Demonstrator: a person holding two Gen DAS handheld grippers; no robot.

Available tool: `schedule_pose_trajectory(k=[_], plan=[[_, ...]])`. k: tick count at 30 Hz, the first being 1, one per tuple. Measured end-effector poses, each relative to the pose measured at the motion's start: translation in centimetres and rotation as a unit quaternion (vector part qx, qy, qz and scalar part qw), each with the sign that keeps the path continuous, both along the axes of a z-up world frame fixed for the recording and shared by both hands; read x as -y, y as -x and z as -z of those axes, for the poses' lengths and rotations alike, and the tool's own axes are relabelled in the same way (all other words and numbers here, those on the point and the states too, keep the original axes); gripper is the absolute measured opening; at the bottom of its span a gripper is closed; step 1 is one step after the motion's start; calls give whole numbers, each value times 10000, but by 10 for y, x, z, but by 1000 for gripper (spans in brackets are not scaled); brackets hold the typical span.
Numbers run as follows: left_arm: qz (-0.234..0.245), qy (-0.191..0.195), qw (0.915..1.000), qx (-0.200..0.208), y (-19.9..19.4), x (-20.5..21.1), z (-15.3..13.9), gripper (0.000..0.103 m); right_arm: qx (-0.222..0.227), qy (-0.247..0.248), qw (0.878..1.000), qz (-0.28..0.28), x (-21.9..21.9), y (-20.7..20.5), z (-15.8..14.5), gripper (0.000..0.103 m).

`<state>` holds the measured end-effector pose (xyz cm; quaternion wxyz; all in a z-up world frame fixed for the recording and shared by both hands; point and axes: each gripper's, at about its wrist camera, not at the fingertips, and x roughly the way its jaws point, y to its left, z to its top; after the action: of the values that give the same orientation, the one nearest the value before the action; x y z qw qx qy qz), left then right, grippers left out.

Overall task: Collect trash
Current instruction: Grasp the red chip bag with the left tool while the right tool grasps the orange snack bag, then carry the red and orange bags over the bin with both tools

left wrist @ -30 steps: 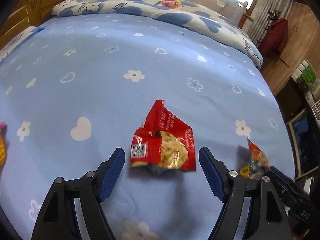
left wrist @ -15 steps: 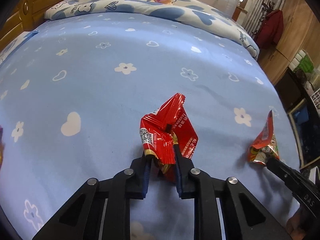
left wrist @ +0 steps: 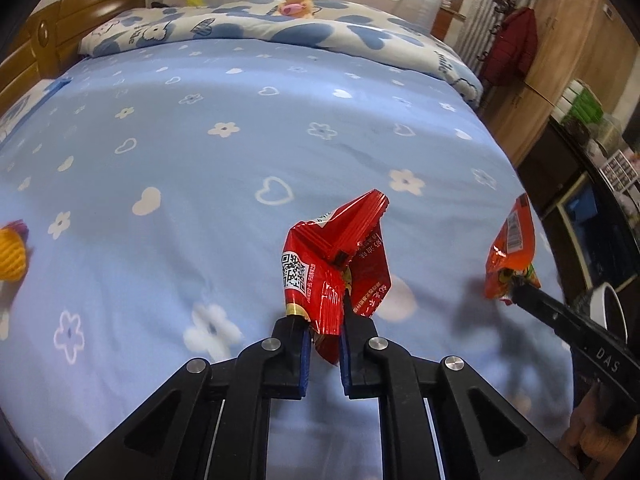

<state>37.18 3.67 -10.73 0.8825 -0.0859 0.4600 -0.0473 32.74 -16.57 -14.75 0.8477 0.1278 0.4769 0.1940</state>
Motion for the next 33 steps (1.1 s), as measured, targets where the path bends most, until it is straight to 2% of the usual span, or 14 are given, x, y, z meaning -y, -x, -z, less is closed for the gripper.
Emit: schedule_pose_trajectory(k=[13,33], plan=[[376,66,9992,92,64,38,-29,10,260,-252,9993,101,40,57,-37,4],[1381,-138,9899,305,115,128,-62,10,617,-179,9958,647,120,128,-68,4]])
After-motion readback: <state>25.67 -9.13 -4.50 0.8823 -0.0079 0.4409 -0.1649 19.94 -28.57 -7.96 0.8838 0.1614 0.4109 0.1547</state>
